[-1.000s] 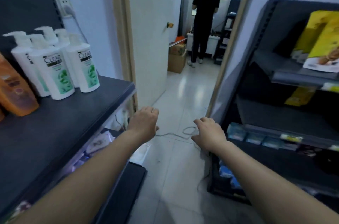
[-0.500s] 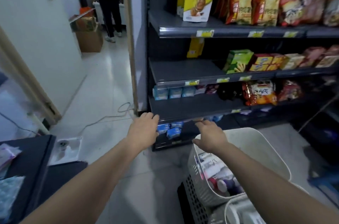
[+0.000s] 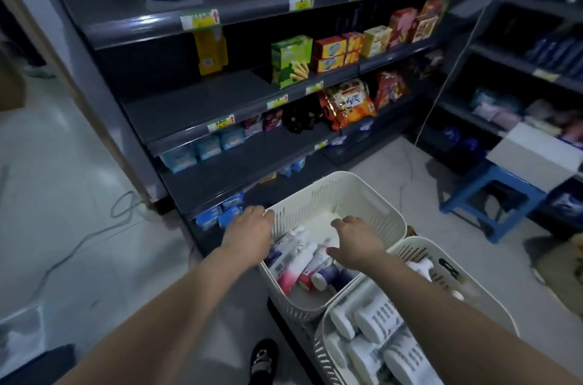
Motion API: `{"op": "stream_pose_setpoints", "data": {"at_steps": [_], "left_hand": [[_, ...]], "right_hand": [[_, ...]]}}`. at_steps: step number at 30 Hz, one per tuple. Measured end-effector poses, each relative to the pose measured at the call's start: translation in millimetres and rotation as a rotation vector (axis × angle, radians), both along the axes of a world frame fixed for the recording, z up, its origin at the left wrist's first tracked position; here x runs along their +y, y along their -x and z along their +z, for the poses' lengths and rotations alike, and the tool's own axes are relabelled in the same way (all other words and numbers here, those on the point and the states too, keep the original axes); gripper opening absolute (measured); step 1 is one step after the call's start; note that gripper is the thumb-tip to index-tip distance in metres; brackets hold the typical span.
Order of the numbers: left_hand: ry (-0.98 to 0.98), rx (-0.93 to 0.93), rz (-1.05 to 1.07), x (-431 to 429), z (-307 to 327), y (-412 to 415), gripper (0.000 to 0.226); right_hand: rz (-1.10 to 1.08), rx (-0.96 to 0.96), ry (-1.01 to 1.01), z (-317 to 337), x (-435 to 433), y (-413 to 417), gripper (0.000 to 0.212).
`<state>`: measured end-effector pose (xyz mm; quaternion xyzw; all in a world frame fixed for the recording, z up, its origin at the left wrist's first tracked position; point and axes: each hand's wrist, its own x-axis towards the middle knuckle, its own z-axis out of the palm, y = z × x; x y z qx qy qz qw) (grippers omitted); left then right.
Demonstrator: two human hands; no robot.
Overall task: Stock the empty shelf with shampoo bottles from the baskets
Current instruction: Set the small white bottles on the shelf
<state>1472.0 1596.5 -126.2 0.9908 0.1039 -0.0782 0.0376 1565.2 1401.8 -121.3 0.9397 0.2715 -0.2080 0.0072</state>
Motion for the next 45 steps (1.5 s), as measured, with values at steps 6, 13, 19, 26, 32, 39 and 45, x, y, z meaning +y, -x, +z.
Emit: {"op": "stream_pose_setpoints", "data": {"at_steps": [6,13,19,26,32,39,45], "left_hand": [[0.020,0.121,-0.142,-10.1,-38.0,-52.9,0.040],[0.028,0.264,-0.252,-8.5,-86.2,-99.3,0.045],[0.093,0.437,-0.261,-8.4,-129.0,-122.5,0.043],[0.117,0.519,-0.185,-12.5,-175.0,-127.6,0.038],[0.383,0.544,0.152,-15.0,-217.1,-128.6,0.080],[0.470,0.511,0.259,-12.7,-235.1,-130.4,0.069],[0.894,0.583,0.485,-7.2,-242.3,-133.3,0.041]], "right_hand": [[-0.127,0.096,0.030,-36.5,-11.7,-23.0,0.055],[-0.282,0.226,0.058,-81.3,-7.2,-48.2,0.050],[-0.446,0.402,0.056,-123.2,-2.7,-61.9,0.045],[-0.672,0.567,0.011,-171.8,0.9,-72.3,0.057],[-1.014,0.645,-0.120,-215.0,9.4,-77.2,0.075],[-1.308,0.546,-0.210,-245.2,18.1,-83.9,0.070],[-1.340,0.514,-0.170,-246.8,28.5,-85.4,0.033]]}}
